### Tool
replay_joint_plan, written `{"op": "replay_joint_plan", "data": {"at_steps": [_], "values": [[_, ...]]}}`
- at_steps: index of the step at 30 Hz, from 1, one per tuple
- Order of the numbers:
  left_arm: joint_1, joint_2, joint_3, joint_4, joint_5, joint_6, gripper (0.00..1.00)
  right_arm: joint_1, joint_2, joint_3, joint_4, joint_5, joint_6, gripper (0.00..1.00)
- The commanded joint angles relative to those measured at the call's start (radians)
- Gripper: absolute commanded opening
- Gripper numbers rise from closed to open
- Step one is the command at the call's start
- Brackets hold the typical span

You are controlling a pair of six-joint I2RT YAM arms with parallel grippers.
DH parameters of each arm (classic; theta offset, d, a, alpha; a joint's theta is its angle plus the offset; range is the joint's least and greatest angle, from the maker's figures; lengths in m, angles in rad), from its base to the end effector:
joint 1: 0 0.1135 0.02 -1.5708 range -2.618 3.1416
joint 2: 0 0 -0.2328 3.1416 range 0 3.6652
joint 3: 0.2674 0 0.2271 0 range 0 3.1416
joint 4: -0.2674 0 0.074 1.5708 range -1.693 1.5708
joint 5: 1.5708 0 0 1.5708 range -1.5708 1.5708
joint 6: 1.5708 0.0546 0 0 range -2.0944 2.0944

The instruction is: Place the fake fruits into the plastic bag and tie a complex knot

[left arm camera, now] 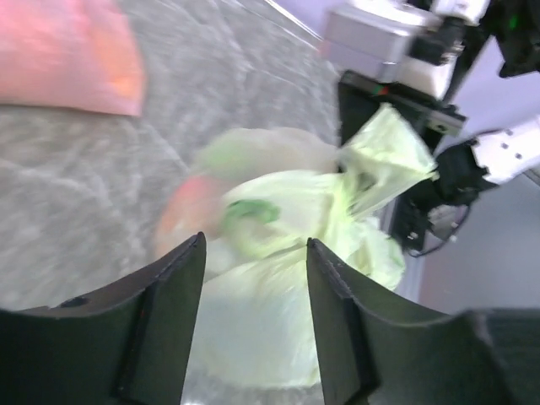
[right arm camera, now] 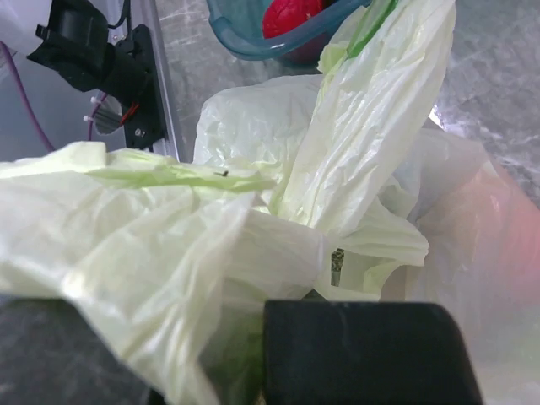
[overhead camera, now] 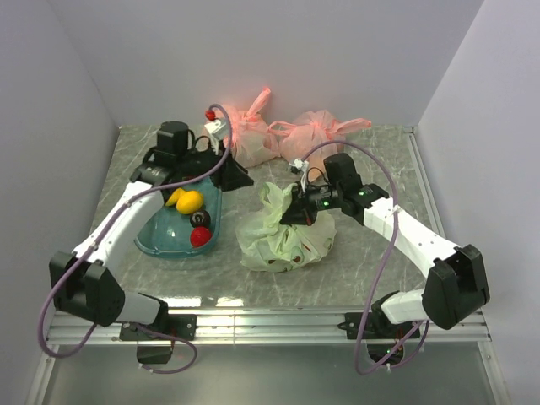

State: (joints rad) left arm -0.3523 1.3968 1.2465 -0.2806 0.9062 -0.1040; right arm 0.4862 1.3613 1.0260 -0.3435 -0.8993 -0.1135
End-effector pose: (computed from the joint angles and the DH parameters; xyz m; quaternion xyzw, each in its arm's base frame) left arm 0.2696 -0.1449 0.3243 0.3281 0.7219 -0.4687 0.3892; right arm 0.2295 0.1697 0.2580 -0.4191 0.7209 0.4573 0.3091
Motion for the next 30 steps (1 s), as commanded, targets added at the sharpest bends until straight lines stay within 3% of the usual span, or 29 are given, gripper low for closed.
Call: {"op": "replay_joint_plan", "data": {"at_steps": [1, 5, 10, 14, 23, 26, 30], "values": [[0.032, -0.055, 0.011, -0.092, 0.014, 0.089, 0.58, -0.001, -0.064, 0.0, 0.035, -0.041, -0.067, 0.0], [0.033, 0.048, 0.068, -0.123, 0.054, 0.073, 0.66, 0.0, -0.071, 0.011, 0.017, -0.049, -0.13, 0.0], [0.024, 0.171, 0.148, -0.108, 0.059, -0.207, 0.66, 0.015, -0.064, 0.046, -0.051, 0.025, -0.244, 0.0], [0.016, 0.163, 0.064, 0.073, 0.152, -0.455, 0.66, 0.026, -0.062, 0.065, -0.061, 0.057, -0.285, 0.0], [-0.019, 0.186, -0.009, 0.204, 0.217, -0.624, 0.64, 0.052, -0.065, 0.069, -0.08, 0.1, -0.353, 0.0], [-0.019, 0.191, -0.015, 0.241, 0.229, -0.666, 0.53, 0.06, -0.071, 0.063, -0.08, 0.114, -0.364, 0.0], [-0.001, 0.179, -0.002, 0.225, 0.264, -0.648, 0.09, 0.06, -0.071, 0.057, -0.077, 0.143, -0.341, 0.0]]}}
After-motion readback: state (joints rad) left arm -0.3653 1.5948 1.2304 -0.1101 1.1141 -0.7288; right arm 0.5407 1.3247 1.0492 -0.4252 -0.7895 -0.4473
